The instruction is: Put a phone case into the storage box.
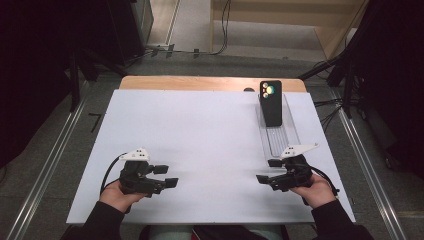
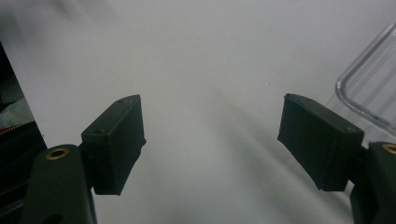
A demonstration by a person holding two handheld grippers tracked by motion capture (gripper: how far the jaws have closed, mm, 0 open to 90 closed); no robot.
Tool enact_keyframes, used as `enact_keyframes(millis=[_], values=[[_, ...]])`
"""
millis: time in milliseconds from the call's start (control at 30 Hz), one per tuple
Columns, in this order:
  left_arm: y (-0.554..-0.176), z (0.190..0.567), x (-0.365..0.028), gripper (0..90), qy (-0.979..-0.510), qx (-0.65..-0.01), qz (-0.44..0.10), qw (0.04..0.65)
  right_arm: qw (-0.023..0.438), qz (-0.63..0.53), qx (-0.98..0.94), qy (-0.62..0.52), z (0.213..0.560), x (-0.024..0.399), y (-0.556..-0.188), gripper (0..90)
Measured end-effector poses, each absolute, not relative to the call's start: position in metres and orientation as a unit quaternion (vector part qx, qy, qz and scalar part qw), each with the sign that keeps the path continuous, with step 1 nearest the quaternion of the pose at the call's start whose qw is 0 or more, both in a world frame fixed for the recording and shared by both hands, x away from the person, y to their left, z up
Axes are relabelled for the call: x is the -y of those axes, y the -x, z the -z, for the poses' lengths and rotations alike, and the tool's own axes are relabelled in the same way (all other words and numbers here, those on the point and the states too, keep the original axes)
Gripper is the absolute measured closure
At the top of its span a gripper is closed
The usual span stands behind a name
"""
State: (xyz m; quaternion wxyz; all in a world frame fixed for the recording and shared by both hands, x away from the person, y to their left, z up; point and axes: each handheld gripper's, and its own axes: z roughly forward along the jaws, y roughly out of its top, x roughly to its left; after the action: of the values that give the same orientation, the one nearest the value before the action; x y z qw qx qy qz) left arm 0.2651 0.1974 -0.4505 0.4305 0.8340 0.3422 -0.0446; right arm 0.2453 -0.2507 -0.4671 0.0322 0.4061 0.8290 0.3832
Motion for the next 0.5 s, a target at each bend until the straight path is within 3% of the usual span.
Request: enact_keyframes(millis=[500], values=[[-0.2673, 0.4527, -0.1985, 31.8, -0.834, -0.343, 0.045, 0.429, 0.040, -0.381, -0.822, -0.422, 0.4745, 0.2602, -0.2463, 20.6]])
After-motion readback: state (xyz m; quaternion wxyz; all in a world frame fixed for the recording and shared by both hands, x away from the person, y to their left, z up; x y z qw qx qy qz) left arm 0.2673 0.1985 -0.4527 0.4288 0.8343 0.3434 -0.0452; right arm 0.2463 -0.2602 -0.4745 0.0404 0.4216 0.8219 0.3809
